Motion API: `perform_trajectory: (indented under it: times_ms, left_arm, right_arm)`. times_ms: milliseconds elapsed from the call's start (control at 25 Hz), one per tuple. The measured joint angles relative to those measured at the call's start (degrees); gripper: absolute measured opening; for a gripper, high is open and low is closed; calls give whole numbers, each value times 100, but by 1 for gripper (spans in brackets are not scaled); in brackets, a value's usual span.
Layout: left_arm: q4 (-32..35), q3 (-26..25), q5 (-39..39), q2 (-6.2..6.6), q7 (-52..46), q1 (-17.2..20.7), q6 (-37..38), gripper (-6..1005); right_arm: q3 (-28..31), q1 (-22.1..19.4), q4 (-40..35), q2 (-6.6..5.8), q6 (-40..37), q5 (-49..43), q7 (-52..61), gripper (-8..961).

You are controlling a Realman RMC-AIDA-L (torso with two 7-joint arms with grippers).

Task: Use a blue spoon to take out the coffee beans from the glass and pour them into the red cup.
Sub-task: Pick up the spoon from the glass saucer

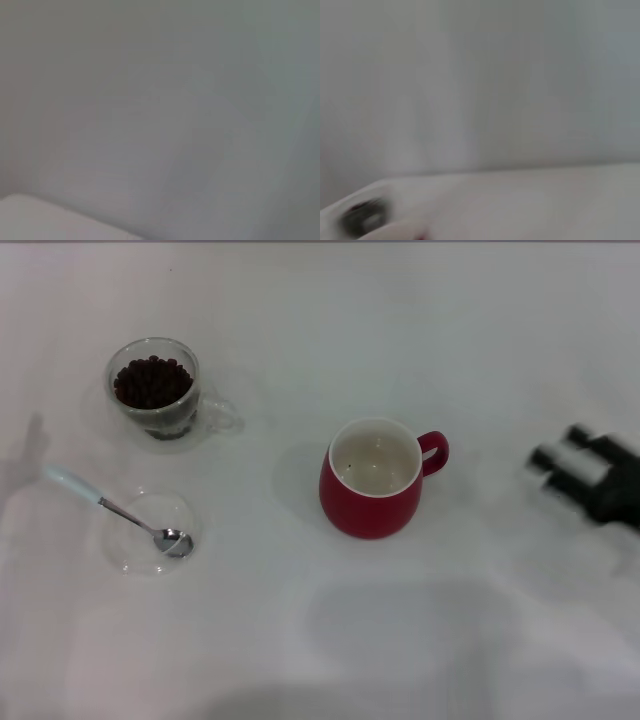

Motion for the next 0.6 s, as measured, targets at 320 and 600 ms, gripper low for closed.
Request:
perform_trajectory:
  times_ms: [320, 600]
  left_arm:
    - [-881, 27, 688, 27, -3830, 141, -2, 874]
    - [-1387, 26, 2102, 188, -6046, 50, 207, 855]
  right_arm:
    - [1688, -307, -540, 110, -77, 530, -1785, 717]
    - [1961, -115, -1039, 119, 516, 539, -2486, 714]
